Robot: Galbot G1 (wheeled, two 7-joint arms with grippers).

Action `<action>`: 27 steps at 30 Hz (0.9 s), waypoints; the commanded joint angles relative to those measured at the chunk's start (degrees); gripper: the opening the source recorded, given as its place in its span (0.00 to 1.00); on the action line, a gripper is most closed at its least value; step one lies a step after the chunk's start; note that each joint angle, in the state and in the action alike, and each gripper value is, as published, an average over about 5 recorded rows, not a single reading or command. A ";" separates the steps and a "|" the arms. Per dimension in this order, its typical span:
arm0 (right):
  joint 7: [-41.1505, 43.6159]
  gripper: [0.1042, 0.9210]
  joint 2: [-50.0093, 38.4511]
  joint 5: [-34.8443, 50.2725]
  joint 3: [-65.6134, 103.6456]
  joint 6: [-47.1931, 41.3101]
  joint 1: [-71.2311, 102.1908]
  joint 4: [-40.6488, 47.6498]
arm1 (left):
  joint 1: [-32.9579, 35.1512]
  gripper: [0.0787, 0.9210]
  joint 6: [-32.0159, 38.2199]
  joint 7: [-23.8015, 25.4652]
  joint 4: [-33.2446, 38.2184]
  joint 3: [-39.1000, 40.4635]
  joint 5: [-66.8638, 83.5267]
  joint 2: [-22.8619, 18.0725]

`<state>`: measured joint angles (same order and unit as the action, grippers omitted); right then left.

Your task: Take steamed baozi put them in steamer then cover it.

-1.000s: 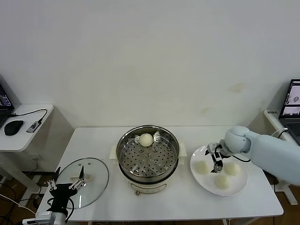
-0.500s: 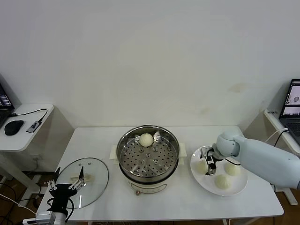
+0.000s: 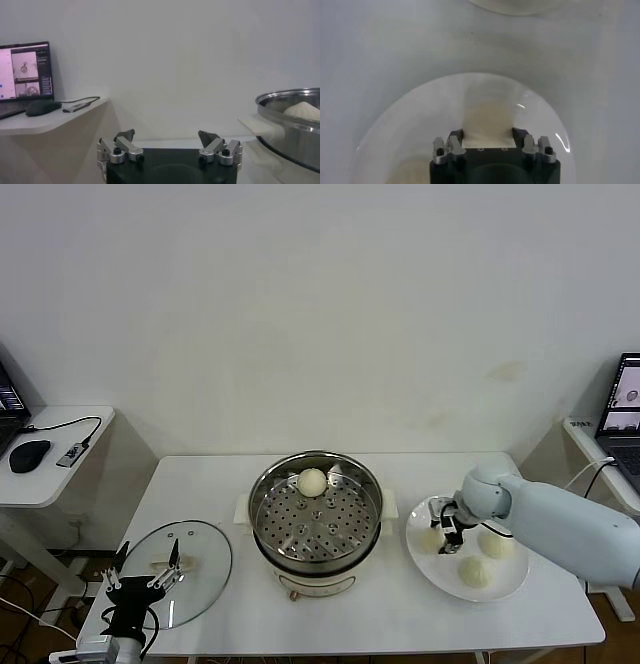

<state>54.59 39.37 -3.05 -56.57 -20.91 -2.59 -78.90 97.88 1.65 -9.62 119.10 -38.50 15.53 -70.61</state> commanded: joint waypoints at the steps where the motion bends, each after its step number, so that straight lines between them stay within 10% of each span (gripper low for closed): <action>1: 1.42 0.59 -4.20 3.93 -2.95 -1.13 -8.92 -4.36 | -0.50 0.88 -0.04 0.00 -0.31 0.22 0.08 0.20; 10: 2.41 0.59 -5.31 16.06 -13.59 -5.11 -32.30 -11.57 | -1.34 0.88 -0.19 0.07 -0.85 0.96 0.32 0.80; 27: -6.58 0.61 22.06 42.34 -20.20 -18.09 -42.14 -11.83 | -2.43 0.88 -0.16 -0.06 -0.79 1.33 0.87 1.29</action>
<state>52.47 47.94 25.72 -73.61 -32.53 -40.12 -90.40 95.64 1.54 -9.61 118.29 -36.98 16.23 -69.43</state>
